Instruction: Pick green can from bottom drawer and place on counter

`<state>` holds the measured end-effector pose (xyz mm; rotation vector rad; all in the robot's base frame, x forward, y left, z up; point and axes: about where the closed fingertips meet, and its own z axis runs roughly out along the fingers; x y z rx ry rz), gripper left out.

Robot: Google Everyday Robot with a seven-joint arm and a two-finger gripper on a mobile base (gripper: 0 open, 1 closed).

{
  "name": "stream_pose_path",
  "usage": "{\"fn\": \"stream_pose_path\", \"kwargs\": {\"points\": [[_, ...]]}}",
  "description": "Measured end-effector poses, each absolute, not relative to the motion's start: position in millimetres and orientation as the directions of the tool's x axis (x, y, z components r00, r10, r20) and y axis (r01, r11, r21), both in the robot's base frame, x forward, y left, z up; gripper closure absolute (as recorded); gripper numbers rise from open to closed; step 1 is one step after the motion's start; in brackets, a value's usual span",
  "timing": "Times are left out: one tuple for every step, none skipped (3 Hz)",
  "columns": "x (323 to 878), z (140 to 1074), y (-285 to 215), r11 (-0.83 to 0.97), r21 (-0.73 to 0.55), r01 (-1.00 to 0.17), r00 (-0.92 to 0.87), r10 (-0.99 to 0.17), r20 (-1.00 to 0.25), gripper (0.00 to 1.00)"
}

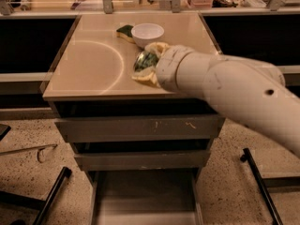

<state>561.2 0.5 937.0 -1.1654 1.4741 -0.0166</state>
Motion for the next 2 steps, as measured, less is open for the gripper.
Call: {"fn": "stream_pose_path", "kwargs": {"points": [[584.5,951.4,-7.4,0.494,-0.633,-0.596,0.217,-0.660,-0.719,1.00],[583.8,951.7,-6.8,0.496,-0.633,-0.594,0.217,-0.660,-0.720,1.00]]}}
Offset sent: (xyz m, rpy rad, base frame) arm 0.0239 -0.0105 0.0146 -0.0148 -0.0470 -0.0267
